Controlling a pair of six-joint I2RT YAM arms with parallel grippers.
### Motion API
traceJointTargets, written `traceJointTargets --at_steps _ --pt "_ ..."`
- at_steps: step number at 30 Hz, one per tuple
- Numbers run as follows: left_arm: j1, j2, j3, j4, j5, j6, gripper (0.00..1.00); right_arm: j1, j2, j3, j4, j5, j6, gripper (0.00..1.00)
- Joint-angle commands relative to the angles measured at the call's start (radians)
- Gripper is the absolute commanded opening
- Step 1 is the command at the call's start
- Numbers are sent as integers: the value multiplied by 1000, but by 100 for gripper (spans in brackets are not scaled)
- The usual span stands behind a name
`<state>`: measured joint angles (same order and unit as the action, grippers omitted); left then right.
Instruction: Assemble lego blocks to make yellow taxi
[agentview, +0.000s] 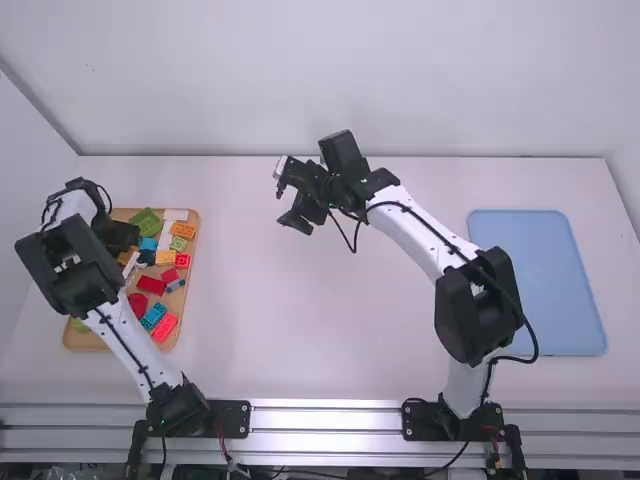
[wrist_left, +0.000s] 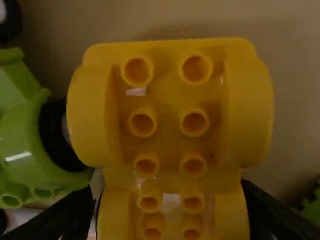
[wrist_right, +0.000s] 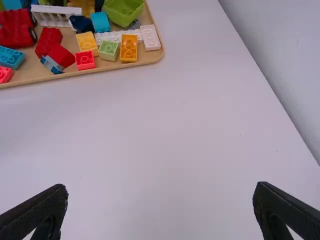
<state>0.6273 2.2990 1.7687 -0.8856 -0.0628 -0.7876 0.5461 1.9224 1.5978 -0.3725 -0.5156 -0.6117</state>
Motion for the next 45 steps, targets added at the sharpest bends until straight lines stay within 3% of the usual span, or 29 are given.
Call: traceJointTargets --at_steps 1,11,15,19,22,23,29,34,45 --pt "1 3 -35 7 -5 7 73 -1 0 24 -3 -3 1 99" --pt "0 3 -47 53 -5 158 70 -3 0 24 -10 0 2 99" --pt "4 3 -47 49 -5 259 43 -3 0 24 -11 0 2 99" --pt "2 3 -47 46 -5 328 46 -3 0 24 -9 0 1 99" --pt "9 3 -27 20 -7 343 13 -1 0 24 -10 0 2 99" --pt "8 3 -12 10 -2 343 9 -2 0 24 -10 0 2 99" --pt "7 -44 45 -60 -9 341 2 -3 0 24 -19 0 2 99" --pt "-1 -197 9 -75 -7 366 2 -4 0 24 -33 0 1 99" --pt "-124 -506 -307 99 30 565 2 -5 0 24 -25 -3 1 99"
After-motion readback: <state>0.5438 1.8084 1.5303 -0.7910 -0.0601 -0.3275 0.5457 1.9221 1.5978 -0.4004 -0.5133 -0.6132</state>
